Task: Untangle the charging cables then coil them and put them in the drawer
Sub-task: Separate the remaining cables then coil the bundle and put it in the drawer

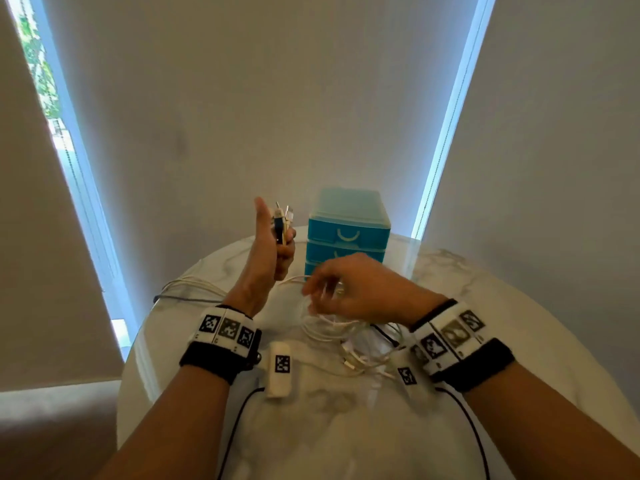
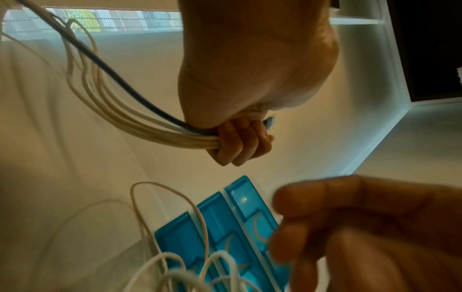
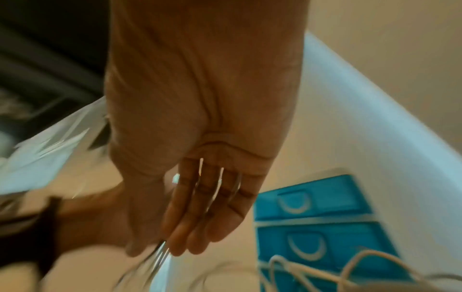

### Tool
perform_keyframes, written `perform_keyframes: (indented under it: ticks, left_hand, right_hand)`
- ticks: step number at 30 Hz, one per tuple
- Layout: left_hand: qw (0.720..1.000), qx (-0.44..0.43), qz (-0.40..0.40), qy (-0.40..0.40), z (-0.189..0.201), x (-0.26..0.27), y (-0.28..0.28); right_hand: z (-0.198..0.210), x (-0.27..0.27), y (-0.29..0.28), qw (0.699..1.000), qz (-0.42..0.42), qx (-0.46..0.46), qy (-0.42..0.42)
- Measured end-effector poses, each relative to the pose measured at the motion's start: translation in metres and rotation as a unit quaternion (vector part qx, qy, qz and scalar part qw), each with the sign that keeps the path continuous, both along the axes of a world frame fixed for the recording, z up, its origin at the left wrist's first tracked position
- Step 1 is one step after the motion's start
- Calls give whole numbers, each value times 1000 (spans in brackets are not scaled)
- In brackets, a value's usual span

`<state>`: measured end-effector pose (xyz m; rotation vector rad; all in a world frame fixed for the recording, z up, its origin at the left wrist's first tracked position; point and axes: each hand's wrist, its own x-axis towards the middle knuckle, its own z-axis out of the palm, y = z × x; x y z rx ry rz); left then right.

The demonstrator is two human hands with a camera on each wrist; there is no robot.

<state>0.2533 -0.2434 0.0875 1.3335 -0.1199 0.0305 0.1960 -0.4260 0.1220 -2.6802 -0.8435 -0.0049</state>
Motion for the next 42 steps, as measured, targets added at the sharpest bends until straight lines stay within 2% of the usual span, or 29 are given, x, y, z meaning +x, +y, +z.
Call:
perform_keyframes:
  ticks: [2, 4, 7, 9, 11, 13, 14, 16, 17, 19, 22, 25, 29, 31, 35, 38, 42]
  left_hand:
    - [1000, -14, -16, 20, 1, 2, 11]
    - [999, -21, -26, 35, 0, 4, 22]
    - [998, -40, -30, 41, -4, 4, 28]
    - [998, -46, -29, 39, -4, 2, 27]
    - [997, -55, -32, 39, -4, 0, 24]
    - [996, -65, -42, 36, -3, 1, 20]
    - [996, -69, -48, 36, -2, 1, 17]
    - [995, -73, -60, 33, -2, 2, 8]
    - [995, -69, -64, 30, -2, 2, 3]
    - [996, -50, -67, 27, -1, 0, -10]
    - [998, -10, -64, 12, -4, -5, -26]
    - [998, 35, -59, -2, -3, -9, -42]
    - [979, 197, -5, -59, -7, -3, -56]
    - [969, 238, -22, -59, -14, -3, -58]
    - [976, 212, -1, -55, -22, -2, -54]
    - [969, 244, 20, -39, -23, 4, -43]
    - [956, 292, -14, 28, -33, 8, -36]
  right_hand:
    - [-13, 3, 30, 988, 69, -141, 18]
    - [-27, 5, 45, 969, 83, -228, 38]
    - [-33, 12, 45, 967, 71, -236, 70]
    - [-35, 21, 37, 969, 49, -236, 54]
    - [-37, 28, 22, 982, 2, -182, 39]
    - [-37, 36, 0, 997, -66, -28, 28]
    - [-37, 37, -12, 990, -103, 82, 40]
    - [-38, 31, -31, 939, -152, 298, 83]
    - [-41, 24, -38, 908, -167, 371, 101]
    - [-50, 12, -48, 866, -176, 453, 121]
    - [-65, 2, -60, 818, -161, 534, 142]
    - [-71, 0, -70, 779, -152, 585, 170]
    - [-57, 1, -96, 724, -167, 651, 153]
    - [-54, 1, -106, 706, -159, 673, 153]
    - [-53, -1, -115, 712, -176, 665, 143]
    - [-50, 1, -134, 733, -284, 609, 105]
    - [-65, 9, -151, 752, -414, 505, 91]
